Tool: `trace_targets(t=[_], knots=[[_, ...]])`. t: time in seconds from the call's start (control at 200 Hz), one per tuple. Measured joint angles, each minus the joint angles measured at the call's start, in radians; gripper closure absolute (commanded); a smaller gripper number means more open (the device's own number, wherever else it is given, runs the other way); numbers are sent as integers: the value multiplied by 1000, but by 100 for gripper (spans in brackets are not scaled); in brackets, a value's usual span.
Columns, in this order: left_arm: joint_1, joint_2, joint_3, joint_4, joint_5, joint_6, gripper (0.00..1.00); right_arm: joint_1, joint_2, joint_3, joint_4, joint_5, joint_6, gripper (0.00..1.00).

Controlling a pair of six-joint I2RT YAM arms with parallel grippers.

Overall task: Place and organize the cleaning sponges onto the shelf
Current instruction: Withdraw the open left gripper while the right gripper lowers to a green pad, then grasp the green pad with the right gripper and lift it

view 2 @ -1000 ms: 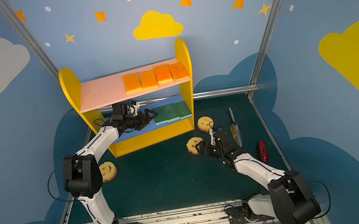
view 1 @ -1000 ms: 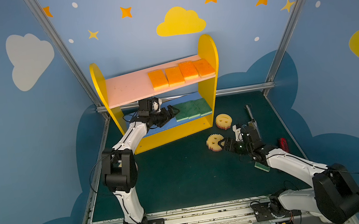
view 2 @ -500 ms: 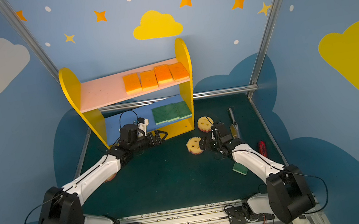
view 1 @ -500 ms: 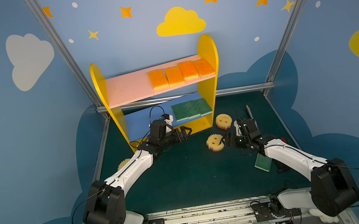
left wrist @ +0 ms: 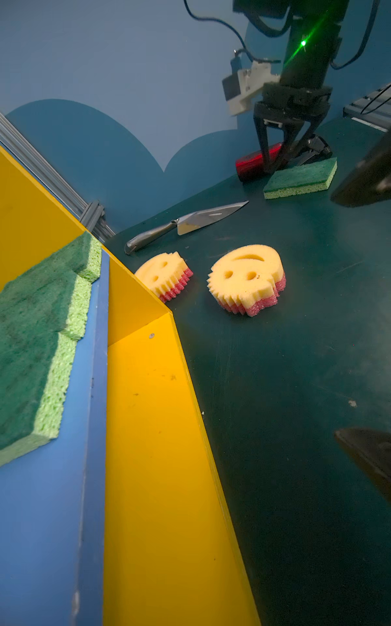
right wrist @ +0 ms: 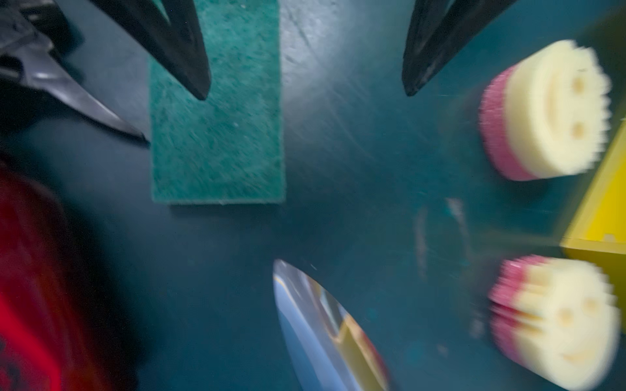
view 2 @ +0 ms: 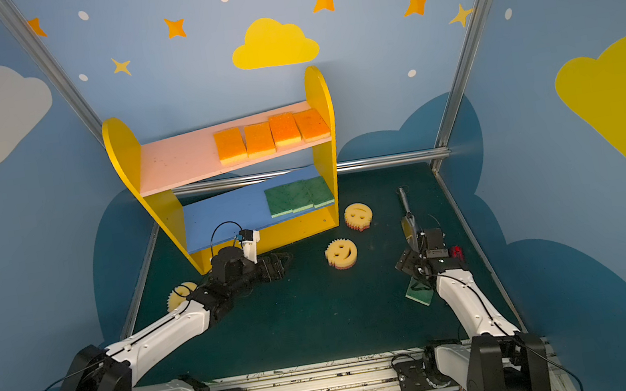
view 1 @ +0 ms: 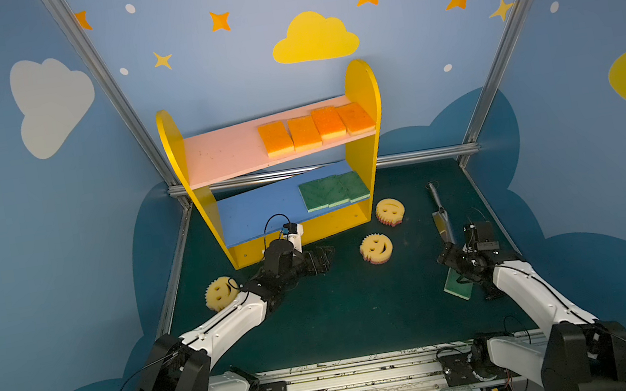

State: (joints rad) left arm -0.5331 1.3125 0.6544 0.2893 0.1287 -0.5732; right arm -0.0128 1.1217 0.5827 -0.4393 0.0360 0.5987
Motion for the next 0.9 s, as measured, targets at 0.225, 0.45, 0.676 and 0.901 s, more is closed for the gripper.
trace_targets(t=[0.225, 0.45, 0.676, 0.901], knots=[[0, -13, -69, 83, 34, 11, 0, -1, 141, 5, 23, -14, 18, 13], [2, -53, -115, 105, 72, 31, 3, -4, 364, 201, -116, -67, 3, 15], [3, -55, -132, 125, 119, 31, 35, 132, 378, 213, -87, -40, 10, 15], [3, -42, -138, 141, 172, 23, 47, 325, 400, 215, 67, -152, 61, 16]])
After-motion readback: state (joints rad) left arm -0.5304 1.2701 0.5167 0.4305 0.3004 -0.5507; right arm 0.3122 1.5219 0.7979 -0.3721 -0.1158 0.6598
